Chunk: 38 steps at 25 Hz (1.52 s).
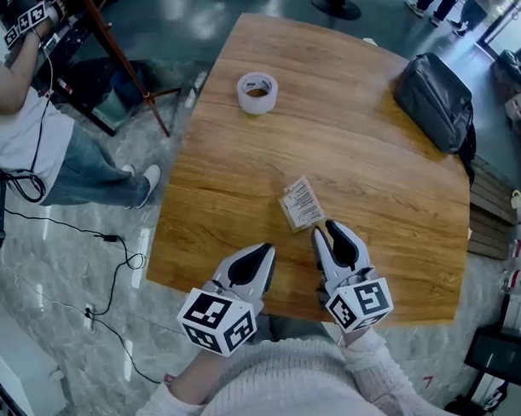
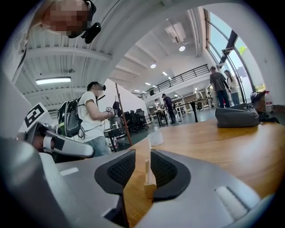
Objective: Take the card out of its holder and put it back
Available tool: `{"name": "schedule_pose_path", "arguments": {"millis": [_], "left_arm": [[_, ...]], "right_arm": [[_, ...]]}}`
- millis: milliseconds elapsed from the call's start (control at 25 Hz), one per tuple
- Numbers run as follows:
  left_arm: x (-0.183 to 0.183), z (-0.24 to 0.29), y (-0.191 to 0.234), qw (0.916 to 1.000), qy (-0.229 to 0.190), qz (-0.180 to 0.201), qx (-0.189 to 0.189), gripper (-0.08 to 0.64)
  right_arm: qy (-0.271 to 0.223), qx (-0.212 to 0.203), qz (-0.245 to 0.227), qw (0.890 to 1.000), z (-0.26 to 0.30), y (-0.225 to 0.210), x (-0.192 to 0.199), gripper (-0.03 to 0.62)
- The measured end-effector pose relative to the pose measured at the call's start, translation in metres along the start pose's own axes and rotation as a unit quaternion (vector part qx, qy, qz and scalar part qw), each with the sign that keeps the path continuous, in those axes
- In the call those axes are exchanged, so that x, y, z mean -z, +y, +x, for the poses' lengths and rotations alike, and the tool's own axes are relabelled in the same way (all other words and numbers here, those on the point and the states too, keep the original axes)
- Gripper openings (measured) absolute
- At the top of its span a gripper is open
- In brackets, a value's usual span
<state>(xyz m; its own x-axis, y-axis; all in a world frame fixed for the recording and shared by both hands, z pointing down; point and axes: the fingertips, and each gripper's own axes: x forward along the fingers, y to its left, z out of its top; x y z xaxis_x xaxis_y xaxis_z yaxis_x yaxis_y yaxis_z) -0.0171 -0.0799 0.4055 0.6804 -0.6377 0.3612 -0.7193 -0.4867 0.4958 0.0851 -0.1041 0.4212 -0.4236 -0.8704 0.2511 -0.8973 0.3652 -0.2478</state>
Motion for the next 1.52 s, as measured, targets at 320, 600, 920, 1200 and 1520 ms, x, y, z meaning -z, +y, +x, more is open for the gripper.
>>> {"name": "schedule_pose_path", "arguments": {"millis": [320, 600, 920, 1200, 1520], "left_arm": [[-0.008, -0.005, -0.019, 0.9996, -0.013, 0.019, 0.019, 0.008], [-0.012, -0.012, -0.034, 0.9992, -0.018, 0.029, 0.021, 0.008], [0.0, -0.008, -0.048, 0.9979, 0.003, 0.049, 0.043, 0.008], [-0.001, -0.011, -0.05, 0.998, 0.003, 0.047, 0.042, 0.008], [-0.003, -0.012, -0.051, 0.9981, 0.001, 0.046, 0.041, 0.008]], "right_arm": [[0.003, -0.029, -0.009, 1.0, -0.023, 0.022, -0.015, 0.058], [0.018, -0.068, 0.013, 0.997, -0.044, 0.045, -0.02, 0.012], [0.014, -0.103, 0.022, 0.994, -0.052, 0.058, -0.026, 0.0], [0.02, -0.118, 0.008, 0.993, -0.058, 0.069, -0.025, 0.0], [0.028, -0.117, 0.002, 0.993, -0.056, 0.069, -0.024, 0.0]]}}
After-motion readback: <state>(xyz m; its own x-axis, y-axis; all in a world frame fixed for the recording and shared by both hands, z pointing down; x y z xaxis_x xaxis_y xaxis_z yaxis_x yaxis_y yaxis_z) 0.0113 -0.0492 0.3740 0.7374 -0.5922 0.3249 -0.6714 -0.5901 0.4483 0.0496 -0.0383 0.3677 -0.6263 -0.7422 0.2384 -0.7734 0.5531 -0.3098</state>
